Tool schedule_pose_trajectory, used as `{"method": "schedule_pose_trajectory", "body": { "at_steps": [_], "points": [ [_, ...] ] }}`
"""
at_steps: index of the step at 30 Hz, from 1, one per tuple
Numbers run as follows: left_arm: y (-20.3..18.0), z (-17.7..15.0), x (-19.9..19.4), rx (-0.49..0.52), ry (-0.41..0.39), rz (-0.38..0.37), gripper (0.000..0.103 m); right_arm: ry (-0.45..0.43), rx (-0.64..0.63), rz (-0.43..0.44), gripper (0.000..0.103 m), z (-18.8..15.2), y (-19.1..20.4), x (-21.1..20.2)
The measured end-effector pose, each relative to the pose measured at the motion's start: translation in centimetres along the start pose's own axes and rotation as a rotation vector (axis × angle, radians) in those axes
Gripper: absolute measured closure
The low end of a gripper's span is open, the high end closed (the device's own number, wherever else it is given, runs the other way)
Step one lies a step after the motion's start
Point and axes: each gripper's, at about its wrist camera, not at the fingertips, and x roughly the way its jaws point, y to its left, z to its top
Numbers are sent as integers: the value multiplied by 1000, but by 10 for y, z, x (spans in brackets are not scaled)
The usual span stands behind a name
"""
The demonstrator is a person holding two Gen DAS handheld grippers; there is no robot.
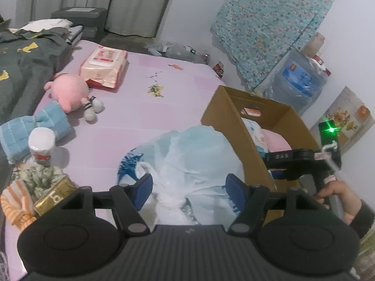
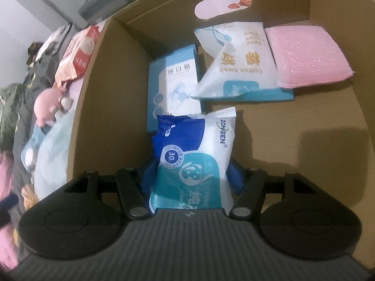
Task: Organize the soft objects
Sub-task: 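Reach the right tool to the pink plush toy and grasp it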
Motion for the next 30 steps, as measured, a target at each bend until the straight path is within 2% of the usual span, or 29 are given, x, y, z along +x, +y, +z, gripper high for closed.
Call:
{"method": "schedule_pose_trajectory", "body": {
  "at_steps": [4, 10, 15, 18, 21, 26, 30],
  "points": [
    [11, 0, -4, -5, -16, 27, 31, -18, 49, 65, 37, 3, -6, -11],
    [33, 3, -12, -10, -51, 65, 29, -85, 82, 107, 35, 5, -9, -45],
    [54, 10, -22, -5, -92, 121, 29, -157, 61, 169, 35, 17, 12, -76],
    [70, 18, -26, -13, -112, 155, 29, -176, 16, 237, 35, 29, 43, -86],
    [87, 32, -28, -23, -138, 190, 29, -150, -48, 305, 35, 41, 87, -82],
    [116, 52, -23, -53, -143, 249, 29, -42, -159, 381, 35, 64, 175, -45],
    [136, 57, -16, -65, -122, 270, 33, 55, -229, 386, 35, 73, 235, -2]
  ]
}}
